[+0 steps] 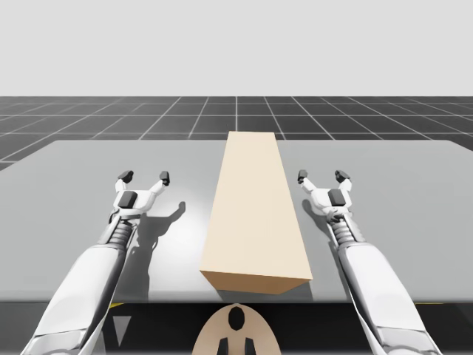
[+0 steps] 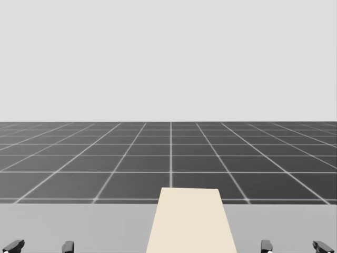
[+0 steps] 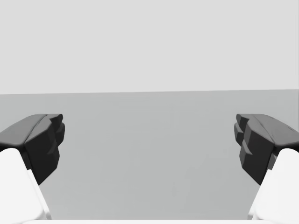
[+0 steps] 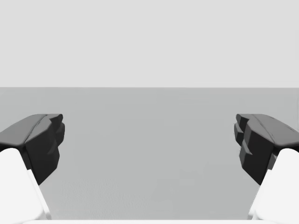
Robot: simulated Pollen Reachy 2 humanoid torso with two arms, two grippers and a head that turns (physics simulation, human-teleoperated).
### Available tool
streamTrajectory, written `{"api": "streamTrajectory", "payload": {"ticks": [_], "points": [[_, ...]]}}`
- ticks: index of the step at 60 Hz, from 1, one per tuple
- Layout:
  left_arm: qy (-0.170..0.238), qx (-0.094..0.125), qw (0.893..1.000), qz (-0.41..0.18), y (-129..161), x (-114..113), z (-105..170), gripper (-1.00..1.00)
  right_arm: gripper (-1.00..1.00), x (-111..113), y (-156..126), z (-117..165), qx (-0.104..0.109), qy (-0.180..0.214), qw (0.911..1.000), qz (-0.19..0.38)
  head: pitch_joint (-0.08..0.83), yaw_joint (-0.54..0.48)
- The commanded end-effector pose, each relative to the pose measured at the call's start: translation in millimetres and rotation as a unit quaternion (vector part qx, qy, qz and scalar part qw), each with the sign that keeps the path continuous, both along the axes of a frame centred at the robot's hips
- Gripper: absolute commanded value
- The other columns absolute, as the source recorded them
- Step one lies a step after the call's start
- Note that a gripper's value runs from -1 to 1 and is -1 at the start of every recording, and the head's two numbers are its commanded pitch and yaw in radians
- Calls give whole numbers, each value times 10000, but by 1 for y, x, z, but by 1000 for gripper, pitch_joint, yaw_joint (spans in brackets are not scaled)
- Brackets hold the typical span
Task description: Retrieve the object from inside the box.
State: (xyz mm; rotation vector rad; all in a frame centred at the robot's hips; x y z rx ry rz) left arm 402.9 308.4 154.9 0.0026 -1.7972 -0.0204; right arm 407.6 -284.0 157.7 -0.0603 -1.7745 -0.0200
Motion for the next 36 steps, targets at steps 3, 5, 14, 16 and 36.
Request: {"api": "streamTrajectory", "payload": {"ticks": [3, 5, 14, 16, 36], "points": [[17, -16, 10000, -3, 0, 0, 0, -1000, -1000, -3, 2, -1, 47, 61, 9999, -65, -4, 10], [48, -34, 10000, -3, 0, 0, 0, -1000, -1000, -3, 4, -1, 52, 78, 10000, 26, -3, 10], [647, 210, 9975, -210, -4, 5, -10, -1000, -1000, -3, 9, -4, 122, 202, 9983, 531, -1, 8], [726, 340, 9957, -461, -8, 3, -12, -1000, -1000, -5, 12, -5, 165, 247, 9965, 780, -1, 9], [524, 1224, 9588, -2510, -44, -26, -20, -1000, -1000, -23, 39, -13, -348, -47, 9619, 2711, -1, 9]]}}
